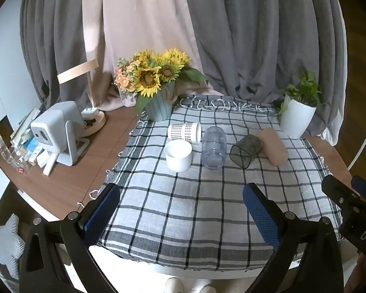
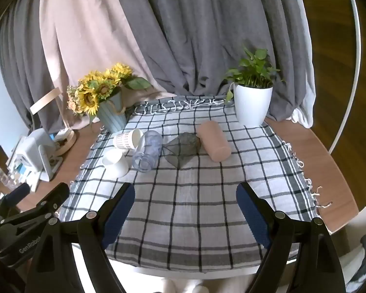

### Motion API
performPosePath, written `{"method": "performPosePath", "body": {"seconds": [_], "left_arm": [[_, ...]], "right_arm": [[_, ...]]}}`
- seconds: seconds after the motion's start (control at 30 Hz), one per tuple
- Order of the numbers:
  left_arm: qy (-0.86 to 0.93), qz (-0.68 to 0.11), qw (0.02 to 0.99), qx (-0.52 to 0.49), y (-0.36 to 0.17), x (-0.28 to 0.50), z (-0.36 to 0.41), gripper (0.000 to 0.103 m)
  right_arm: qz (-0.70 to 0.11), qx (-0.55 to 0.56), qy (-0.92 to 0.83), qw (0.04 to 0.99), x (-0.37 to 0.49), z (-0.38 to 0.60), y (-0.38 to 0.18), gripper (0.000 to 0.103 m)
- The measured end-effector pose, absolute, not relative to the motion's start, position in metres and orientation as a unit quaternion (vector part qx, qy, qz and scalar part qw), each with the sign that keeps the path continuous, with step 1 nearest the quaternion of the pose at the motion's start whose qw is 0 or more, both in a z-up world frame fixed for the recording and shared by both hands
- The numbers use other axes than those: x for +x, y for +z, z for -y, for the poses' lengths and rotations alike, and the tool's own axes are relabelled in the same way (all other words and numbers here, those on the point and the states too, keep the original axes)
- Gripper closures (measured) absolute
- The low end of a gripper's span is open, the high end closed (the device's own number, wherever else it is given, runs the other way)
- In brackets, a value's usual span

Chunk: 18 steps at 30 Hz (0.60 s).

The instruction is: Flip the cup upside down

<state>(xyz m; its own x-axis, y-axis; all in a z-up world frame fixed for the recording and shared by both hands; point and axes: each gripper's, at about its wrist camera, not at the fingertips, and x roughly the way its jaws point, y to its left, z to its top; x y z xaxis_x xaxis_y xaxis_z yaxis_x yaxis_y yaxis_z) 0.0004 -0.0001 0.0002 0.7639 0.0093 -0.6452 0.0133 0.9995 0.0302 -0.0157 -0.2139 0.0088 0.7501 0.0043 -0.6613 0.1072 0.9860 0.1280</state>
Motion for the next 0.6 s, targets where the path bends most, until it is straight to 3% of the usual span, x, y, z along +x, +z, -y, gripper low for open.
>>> {"method": "performPosePath", "body": {"seconds": [0.6], "left_arm": [[0.003,-0.333,0.943,0.022,0.005,0.000,0.001,0.000]], "right_arm": [[-0.350,0.082,-0.027,0.933,-0.015,0.213,0.009,0.017]]}}
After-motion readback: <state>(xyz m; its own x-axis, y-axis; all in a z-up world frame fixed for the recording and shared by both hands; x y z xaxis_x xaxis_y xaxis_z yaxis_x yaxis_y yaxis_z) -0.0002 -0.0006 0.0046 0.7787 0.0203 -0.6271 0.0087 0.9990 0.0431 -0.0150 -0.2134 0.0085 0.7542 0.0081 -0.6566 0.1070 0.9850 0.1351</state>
